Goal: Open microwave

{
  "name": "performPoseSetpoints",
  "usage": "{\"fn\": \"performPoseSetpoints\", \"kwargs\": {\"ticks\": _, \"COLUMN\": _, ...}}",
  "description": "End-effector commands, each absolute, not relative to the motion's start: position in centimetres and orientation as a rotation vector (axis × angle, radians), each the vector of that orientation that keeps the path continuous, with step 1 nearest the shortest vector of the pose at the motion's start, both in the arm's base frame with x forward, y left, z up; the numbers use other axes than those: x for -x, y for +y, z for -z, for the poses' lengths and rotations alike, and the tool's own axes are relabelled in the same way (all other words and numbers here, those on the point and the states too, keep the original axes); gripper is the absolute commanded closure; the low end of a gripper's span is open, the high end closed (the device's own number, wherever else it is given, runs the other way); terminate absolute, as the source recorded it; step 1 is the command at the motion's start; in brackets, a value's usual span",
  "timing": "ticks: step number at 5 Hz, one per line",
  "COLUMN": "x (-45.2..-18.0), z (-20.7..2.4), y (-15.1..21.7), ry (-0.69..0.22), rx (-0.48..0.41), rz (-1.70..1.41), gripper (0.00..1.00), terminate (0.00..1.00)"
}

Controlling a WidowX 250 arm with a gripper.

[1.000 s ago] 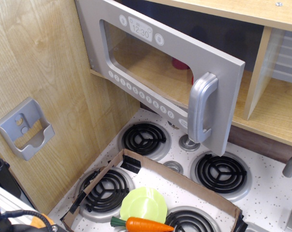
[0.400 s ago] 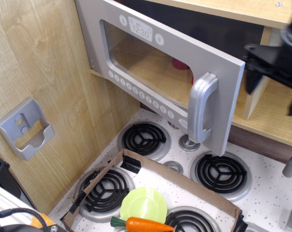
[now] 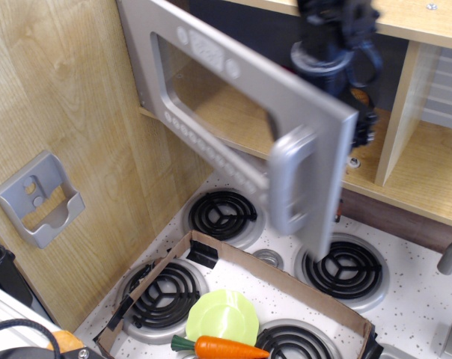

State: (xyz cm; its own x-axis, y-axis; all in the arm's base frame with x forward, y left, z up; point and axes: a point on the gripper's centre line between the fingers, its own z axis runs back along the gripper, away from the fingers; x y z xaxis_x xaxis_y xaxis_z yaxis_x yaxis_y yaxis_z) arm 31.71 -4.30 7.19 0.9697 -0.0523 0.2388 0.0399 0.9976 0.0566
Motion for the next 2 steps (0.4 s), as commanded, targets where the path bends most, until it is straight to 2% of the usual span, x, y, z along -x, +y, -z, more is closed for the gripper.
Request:
{"fn": "performPoseSetpoints", "kwargs": {"ticks": 1, "x": -26.5, "z": -7.1, "y": -2.5, "ry": -0.254, "rx": -0.036, "rz": -0.067, "gripper": 0.0, "terminate": 0.0}}
{"fn": "performPoseSetpoints", "kwargs": {"ticks": 2, "x": -24.2, "z": -6.0, "y": -0.6, "ry": -0.245, "rx": -0.034, "rz": -0.116, "gripper": 0.0, "terminate": 0.0}}
